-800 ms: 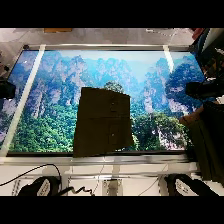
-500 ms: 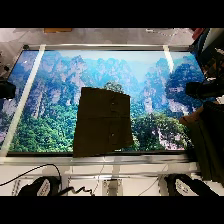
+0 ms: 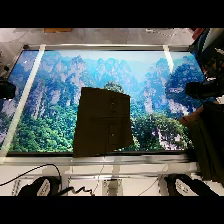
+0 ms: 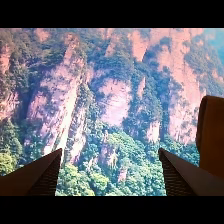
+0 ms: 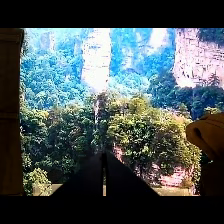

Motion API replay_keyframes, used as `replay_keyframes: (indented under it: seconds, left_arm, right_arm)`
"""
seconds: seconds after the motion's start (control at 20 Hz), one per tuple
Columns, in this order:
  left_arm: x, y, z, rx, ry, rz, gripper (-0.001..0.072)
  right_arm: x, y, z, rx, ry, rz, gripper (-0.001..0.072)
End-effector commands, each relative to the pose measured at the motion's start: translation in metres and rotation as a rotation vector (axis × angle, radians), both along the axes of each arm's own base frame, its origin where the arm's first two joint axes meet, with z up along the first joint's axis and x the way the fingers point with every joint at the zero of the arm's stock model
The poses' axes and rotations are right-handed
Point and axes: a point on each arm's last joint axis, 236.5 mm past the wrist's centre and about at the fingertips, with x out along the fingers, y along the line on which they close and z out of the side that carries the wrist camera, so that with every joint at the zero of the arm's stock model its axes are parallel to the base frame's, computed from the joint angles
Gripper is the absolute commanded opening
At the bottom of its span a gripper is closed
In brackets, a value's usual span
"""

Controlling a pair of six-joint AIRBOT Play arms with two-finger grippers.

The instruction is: Fold the clothes and pants, and hang the long-sleeved shirts on hangers.

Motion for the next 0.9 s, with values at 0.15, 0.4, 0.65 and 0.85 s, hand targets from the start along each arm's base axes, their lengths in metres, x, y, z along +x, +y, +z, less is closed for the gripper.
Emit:
replay_keyframes:
  seconds: [0.15,0.4,0.65,0.85]
  left_arm:
    - [0.001,0.000,0.000,-0.005,-0.002,0.000,0.0695]
    - [0.007,-0.020,0.003,-0.098,-0.030,-0.041,0.0695]
    - [0.008,-0.026,0.005,-0.126,-0.040,-0.053,0.0695]
    - [0.008,-0.025,0.004,-0.122,-0.038,-0.052,0.0695]
  right_arm:
    - [0.000,0.012,0.001,0.043,0.003,0.022,0.0037]
    - [-0.013,0.000,-0.031,-0.051,0.086,0.109,0.0037]
    - [-0.105,0.078,-0.167,0.271,0.435,0.384,0.0036]
    - [-0.141,0.155,-0.209,0.676,0.436,0.324,0.0091]
